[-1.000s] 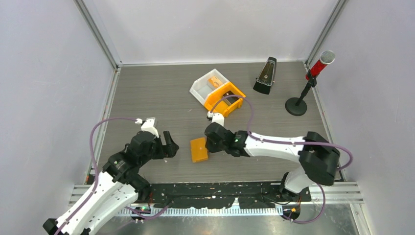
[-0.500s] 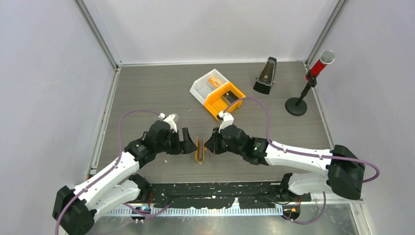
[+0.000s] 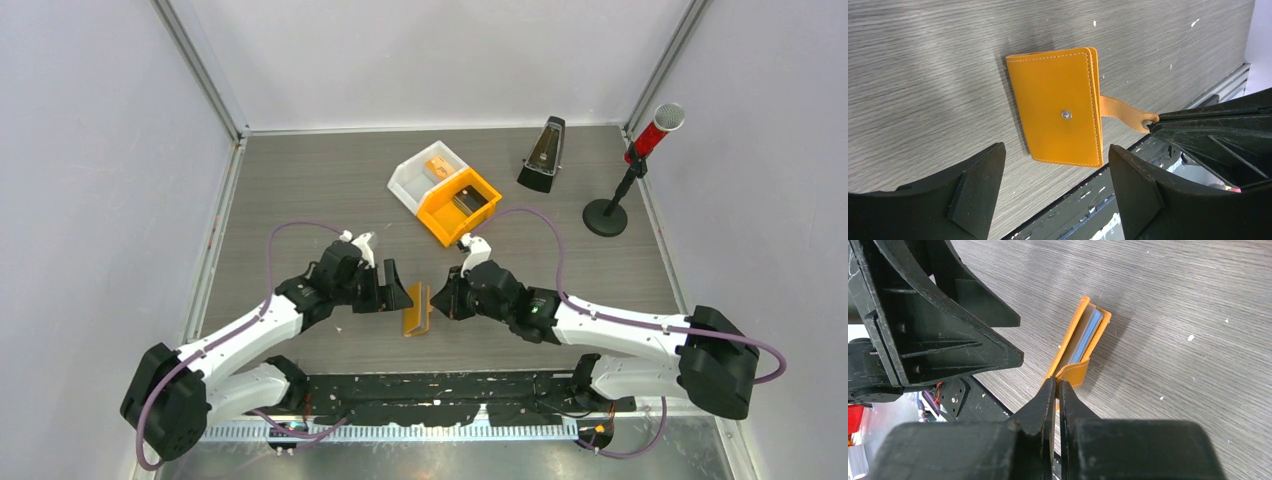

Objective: Take the credit cards out of the card holder
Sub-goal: Open the card holder at the center of the board.

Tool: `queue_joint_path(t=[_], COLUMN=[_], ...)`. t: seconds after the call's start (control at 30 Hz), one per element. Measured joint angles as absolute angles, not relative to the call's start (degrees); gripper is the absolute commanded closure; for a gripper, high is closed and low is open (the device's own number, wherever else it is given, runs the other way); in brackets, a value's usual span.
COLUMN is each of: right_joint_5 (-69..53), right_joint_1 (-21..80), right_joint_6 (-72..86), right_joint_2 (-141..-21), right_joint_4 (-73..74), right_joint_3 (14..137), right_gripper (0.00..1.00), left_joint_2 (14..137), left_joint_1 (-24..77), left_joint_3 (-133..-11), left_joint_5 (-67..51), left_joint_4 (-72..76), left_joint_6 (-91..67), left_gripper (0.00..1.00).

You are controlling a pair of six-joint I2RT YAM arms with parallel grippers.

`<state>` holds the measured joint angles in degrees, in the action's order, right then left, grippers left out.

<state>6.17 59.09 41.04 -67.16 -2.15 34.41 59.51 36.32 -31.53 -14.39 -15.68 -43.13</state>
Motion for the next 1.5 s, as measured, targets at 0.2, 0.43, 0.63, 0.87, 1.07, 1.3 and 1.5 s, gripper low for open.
queue_joint_path(t=[0.2, 0.43, 0.63, 0.87, 1.07, 1.3, 1.5], right_joint_5=[5.34, 4.29, 3.73, 4.10, 4.36, 4.40, 4.38], right_joint_1=[58.52, 58.41, 58.39, 58.24, 54.96, 50.59, 50.00], right_joint_6=[41.04, 41.06, 41.12, 41.10, 41.74, 42.59, 42.41], right_joint_2=[-64.58, -64.20, -64.20, -63.99, -62.30, -59.40, -56.29], right_joint_4=[-2.79, -3.99, -4.71, -4.51, -3.95, -0.36, 3.22], right_joint_3=[33.06, 33.06, 33.06, 32.88, 30.87, 28.58, 28.71], right_gripper=[0.95, 0.95, 0.95, 0.95, 0.78, 0.56, 0.54], left_joint_2=[61.78, 66.96, 69.25, 70.13, 70.22, 70.22, 70.00], left_joint_1=[36.32, 36.42, 36.71, 36.80, 36.82, 37.04, 37.19], left_joint_3=[-31.53, -32.64, -34.15, -36.86, -37.78, -37.78, -37.58], left_joint_5=[-17.54, -19.68, -19.46, -16.86, -15.46, -15.70, -16.05], left_joint_4=[-12.21, -10.81, -10.98, -14.90, -17.65, -18.26, -17.76], left_joint_6=[-43.27, -43.05, -42.39, -39.57, -37.58, -37.28, -38.52], left_gripper=[0.21, 0.23, 0.34, 0.74, 0.99, 1.00, 1.00])
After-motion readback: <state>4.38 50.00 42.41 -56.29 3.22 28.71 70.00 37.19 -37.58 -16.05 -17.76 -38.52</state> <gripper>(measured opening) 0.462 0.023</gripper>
